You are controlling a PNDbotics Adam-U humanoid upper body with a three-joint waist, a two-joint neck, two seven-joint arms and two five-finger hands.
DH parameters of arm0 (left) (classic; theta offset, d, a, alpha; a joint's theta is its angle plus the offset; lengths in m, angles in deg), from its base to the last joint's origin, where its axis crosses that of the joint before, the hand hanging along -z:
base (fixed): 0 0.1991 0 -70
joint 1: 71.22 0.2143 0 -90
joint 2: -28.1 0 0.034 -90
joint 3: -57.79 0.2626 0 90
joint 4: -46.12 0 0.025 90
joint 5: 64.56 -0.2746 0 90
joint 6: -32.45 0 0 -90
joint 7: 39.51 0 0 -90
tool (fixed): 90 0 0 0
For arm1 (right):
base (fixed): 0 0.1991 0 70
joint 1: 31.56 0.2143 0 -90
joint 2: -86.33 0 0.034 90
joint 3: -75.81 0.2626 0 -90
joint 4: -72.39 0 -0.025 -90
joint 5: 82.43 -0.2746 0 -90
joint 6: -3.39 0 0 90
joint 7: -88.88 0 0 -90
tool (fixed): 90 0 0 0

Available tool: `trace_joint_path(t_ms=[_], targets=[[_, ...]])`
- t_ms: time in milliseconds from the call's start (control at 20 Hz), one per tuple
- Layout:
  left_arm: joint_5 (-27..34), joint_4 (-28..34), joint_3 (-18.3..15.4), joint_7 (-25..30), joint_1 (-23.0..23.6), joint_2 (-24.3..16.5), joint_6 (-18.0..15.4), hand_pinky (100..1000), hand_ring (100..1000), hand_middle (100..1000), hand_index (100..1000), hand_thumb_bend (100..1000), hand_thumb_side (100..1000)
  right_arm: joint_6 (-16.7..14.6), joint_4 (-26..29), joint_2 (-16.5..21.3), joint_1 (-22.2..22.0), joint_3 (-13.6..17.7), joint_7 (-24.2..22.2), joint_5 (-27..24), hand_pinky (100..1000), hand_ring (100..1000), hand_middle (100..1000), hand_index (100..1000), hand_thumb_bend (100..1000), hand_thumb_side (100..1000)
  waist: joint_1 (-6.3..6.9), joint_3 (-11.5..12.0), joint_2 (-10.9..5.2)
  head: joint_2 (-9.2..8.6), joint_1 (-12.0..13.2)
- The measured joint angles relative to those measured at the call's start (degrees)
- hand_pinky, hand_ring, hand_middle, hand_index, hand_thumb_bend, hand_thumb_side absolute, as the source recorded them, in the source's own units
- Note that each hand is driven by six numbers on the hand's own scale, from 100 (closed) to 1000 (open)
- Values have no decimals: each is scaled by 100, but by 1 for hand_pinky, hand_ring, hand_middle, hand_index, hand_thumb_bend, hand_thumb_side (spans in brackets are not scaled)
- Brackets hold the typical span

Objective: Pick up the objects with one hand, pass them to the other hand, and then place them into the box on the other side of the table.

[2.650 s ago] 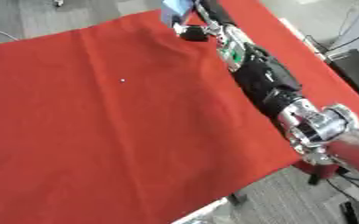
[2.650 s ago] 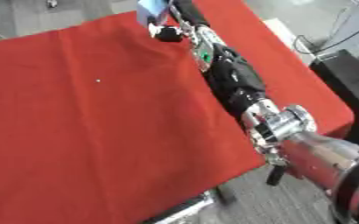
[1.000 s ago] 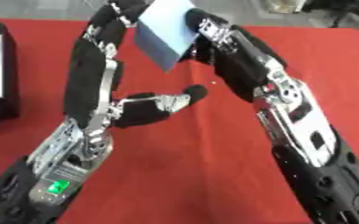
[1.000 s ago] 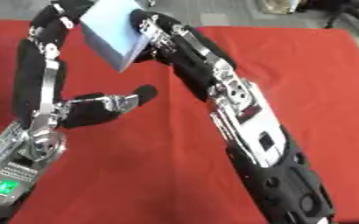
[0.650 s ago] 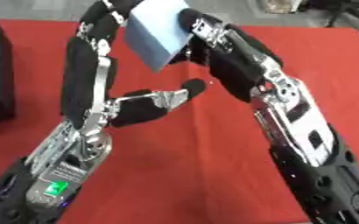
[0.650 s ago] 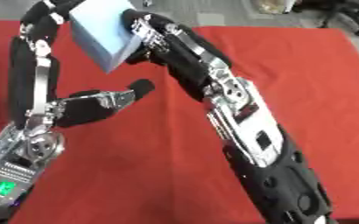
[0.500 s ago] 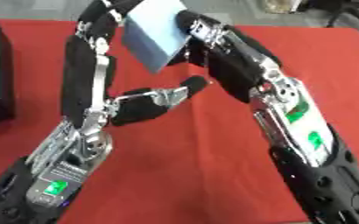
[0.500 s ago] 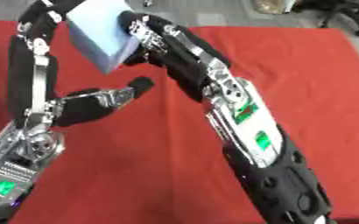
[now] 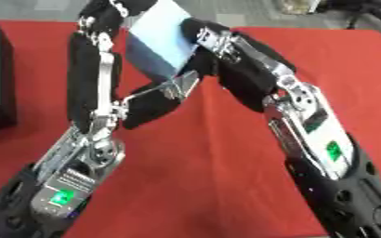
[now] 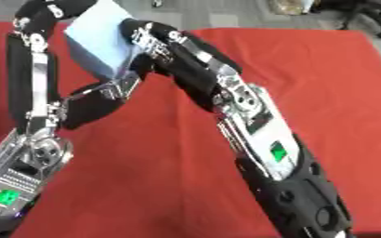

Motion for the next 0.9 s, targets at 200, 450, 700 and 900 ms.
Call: trace_joint_path(t_ms=[200,450,700,900], targets=[[-2,2,53,-112,0,15,13,700,579,557,604,212,213,35,3,-3,1,-3,14,21,737,662,306,751,100,728,0,-1,0,0,0],[-69,2,61,-197,5,16,-14,652,517,495,531,150,124,71,16,-7,1,-7,35,23,738,665,314,758,100,741,0,-1,0,0,1],[-211,2,61,-212,54,16,-43,645,498,475,506,123,125,86,14,-14,-6,-36,65,22,739,667,323,765,100,772,0,-1,0,0,-3],[-297,2,61,-200,88,17,-52,637,494,471,503,100,126,62,0,-33,-31,-38,103,-1,740,672,347,777,100,860,0,-2,0,0,-7]])
